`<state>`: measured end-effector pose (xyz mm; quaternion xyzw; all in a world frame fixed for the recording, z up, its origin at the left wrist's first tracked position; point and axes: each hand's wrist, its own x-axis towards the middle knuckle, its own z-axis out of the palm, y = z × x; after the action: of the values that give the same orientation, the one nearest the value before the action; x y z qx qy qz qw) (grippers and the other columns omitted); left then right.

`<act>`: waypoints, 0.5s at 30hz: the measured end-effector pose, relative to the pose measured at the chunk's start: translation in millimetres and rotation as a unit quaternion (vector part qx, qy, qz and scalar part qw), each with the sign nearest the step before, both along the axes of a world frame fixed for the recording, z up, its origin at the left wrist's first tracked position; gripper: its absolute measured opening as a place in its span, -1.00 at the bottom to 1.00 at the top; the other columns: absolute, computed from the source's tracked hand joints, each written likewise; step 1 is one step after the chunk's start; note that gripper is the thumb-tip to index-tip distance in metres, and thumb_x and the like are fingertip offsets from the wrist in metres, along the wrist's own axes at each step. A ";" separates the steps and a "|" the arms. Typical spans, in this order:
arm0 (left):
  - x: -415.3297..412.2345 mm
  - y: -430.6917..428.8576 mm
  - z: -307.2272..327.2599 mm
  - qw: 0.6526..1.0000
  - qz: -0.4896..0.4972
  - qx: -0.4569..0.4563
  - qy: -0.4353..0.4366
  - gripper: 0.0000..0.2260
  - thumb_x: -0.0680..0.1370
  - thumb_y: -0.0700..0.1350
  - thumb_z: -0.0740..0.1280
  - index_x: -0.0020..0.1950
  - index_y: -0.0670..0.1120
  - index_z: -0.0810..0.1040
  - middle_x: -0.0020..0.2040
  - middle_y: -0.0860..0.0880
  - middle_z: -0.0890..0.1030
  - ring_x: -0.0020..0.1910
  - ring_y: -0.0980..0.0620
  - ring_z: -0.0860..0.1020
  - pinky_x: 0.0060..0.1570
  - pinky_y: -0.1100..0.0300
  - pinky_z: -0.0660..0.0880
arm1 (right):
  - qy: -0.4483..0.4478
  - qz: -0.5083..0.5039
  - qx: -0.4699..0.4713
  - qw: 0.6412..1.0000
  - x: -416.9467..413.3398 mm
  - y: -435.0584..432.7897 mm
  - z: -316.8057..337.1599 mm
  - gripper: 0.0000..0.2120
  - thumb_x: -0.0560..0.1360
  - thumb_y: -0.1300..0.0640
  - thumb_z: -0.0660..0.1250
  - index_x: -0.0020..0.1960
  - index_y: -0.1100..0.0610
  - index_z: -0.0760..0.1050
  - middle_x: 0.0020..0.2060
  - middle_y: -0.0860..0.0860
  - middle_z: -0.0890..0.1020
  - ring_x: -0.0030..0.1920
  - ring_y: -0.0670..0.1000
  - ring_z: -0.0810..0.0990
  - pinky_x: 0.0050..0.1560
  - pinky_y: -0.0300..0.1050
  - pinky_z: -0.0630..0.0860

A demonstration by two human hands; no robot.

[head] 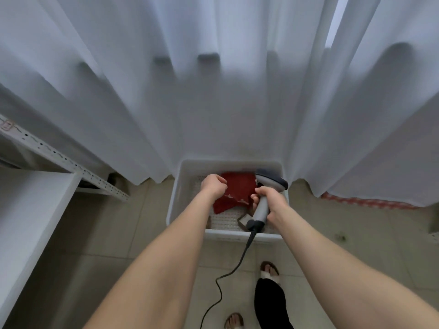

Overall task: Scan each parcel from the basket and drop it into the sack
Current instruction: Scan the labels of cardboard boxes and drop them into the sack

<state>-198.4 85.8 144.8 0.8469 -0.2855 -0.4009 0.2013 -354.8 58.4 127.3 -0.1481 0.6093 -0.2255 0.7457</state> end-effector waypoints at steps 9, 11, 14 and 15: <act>23.4 -89.4 -108.4 0.998 0.024 0.055 0.027 -0.78 0.57 -0.25 0.30 0.20 -0.19 0.57 0.23 -0.15 0.56 0.23 -0.07 0.50 0.17 0.19 0.40 | 0.014 0.049 0.059 0.997 38.5 -102.8 -102.8 -0.98 0.52 0.27 0.33 -0.09 0.21 0.51 -0.35 0.11 0.59 -0.42 -0.02 0.55 -0.50 -0.21 0.51; 38.1 -93.4 -140.1 0.996 0.031 0.073 0.032 -0.79 0.57 -0.24 0.30 0.19 -0.18 0.57 0.22 -0.15 0.56 0.22 -0.08 0.51 0.17 0.17 0.40 | 0.006 0.063 0.074 0.995 57.4 -115.1 -128.4 -0.96 0.54 0.27 0.32 -0.10 0.22 0.50 -0.34 0.13 0.58 -0.39 0.00 0.55 -0.47 -0.19 0.54; 69.2 -89.2 -194.7 0.992 0.064 0.100 0.040 -0.81 0.57 -0.24 0.29 0.16 -0.16 0.56 0.21 -0.16 0.56 0.21 -0.09 0.51 0.22 0.11 0.45 | -0.011 0.093 0.110 0.990 92.4 -119.1 -175.6 -0.95 0.55 0.26 0.31 -0.07 0.24 0.50 -0.33 0.14 0.57 -0.39 0.01 0.56 -0.40 -0.14 0.57; 81.2 -85.6 -215.0 0.990 0.079 0.108 0.042 -0.81 0.57 -0.26 0.28 0.17 -0.16 0.55 0.22 -0.16 0.56 0.21 -0.10 0.51 0.23 0.10 0.44 | -0.015 0.104 0.125 0.986 105.4 -118.2 -195.4 -0.94 0.56 0.25 0.31 -0.07 0.24 0.50 -0.33 0.13 0.57 -0.38 0.01 0.56 -0.40 -0.13 0.58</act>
<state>-117.3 0.3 -70.1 0.8658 -0.1644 -0.4476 0.1516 -249.4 -59.8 -68.1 -0.1127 0.6026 -0.0704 0.7869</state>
